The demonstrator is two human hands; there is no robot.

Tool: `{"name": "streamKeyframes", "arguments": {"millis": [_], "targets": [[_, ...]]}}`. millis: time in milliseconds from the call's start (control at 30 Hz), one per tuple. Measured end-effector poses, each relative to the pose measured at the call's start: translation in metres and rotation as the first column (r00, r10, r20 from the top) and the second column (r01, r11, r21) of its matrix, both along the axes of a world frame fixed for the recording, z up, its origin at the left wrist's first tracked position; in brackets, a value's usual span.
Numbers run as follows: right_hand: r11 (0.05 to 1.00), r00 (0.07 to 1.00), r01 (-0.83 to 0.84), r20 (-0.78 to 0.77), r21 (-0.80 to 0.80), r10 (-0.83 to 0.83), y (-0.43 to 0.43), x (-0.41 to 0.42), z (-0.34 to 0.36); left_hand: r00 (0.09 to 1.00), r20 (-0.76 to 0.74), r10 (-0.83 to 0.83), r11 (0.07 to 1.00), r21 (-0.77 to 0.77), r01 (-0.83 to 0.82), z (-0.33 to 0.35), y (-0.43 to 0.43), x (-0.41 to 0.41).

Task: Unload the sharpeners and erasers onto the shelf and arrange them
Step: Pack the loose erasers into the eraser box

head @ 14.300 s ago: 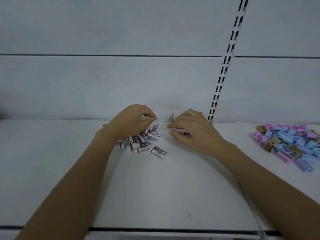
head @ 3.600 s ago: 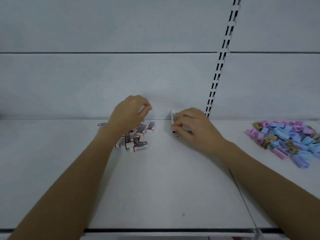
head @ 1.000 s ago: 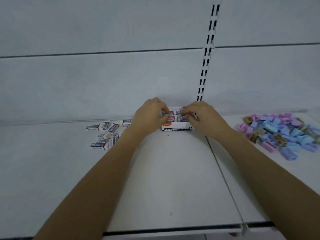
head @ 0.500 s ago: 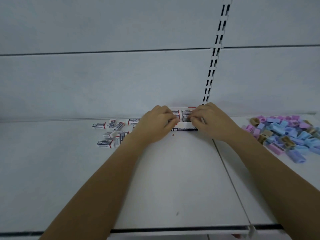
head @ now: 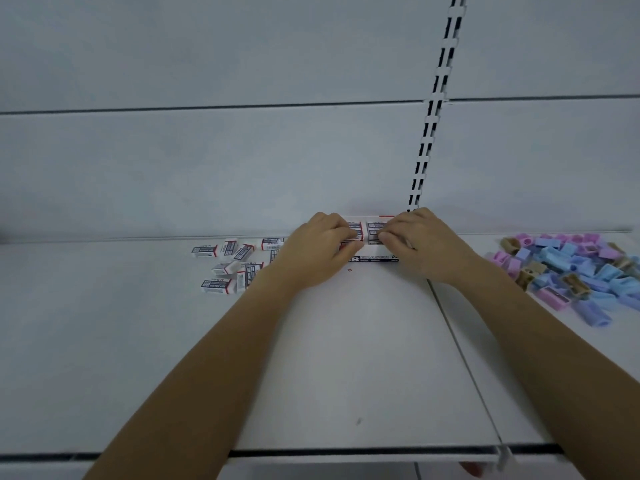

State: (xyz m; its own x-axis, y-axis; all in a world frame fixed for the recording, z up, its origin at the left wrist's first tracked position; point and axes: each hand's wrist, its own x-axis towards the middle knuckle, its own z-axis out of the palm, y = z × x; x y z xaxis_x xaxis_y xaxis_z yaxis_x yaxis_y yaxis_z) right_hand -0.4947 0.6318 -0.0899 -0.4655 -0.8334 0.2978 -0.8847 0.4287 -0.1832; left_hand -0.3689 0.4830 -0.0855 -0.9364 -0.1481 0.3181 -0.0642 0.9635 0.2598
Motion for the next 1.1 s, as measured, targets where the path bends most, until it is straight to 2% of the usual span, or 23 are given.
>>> {"name": "streamKeyframes", "arguments": {"millis": [167,300,400,567,667,767,867,1100], "targets": [[0.992,0.999,-0.023,-0.037,-0.122,0.018,-0.001,0.008,0.003,0.999,-0.042,0.005,0.999,0.042,-0.004,0.013,-0.013,0.002],[0.943,0.985,-0.132,-0.144,-0.305,0.092,-0.011,0.029,0.002,0.998,-0.049,0.037,0.999,0.017,-0.036,0.024,-0.039,0.019],[0.909,0.974,-0.194,-0.182,-0.37,0.134,-0.022,0.049,0.001,0.993,-0.03,0.114,0.993,0.045,-0.113,0.02,-0.062,0.044],[0.901,0.933,-0.338,-0.223,-0.272,0.283,-0.04,0.075,-0.008,0.98,0.041,0.196,0.975,0.094,-0.199,0.016,-0.076,0.056],[0.863,0.883,-0.451,-0.258,-0.228,0.393,-0.043,0.085,-0.012,0.973,0.096,0.208,0.972,0.093,-0.217,0.013,-0.076,0.055],[0.836,0.845,-0.525,-0.216,-0.162,0.489,-0.045,0.092,-0.017,0.966,0.135,0.219,0.967,0.107,-0.233,0.005,-0.078,0.056],[0.831,0.843,-0.536,-0.139,-0.148,0.52,-0.045,0.093,-0.017,0.969,0.124,0.213,0.963,0.139,-0.23,0.005,-0.076,0.057],[0.879,0.896,-0.427,0.035,-0.215,0.443,-0.034,0.088,-0.01,0.97,0.14,0.198,0.965,0.148,-0.218,0.008,-0.075,0.057]]}}
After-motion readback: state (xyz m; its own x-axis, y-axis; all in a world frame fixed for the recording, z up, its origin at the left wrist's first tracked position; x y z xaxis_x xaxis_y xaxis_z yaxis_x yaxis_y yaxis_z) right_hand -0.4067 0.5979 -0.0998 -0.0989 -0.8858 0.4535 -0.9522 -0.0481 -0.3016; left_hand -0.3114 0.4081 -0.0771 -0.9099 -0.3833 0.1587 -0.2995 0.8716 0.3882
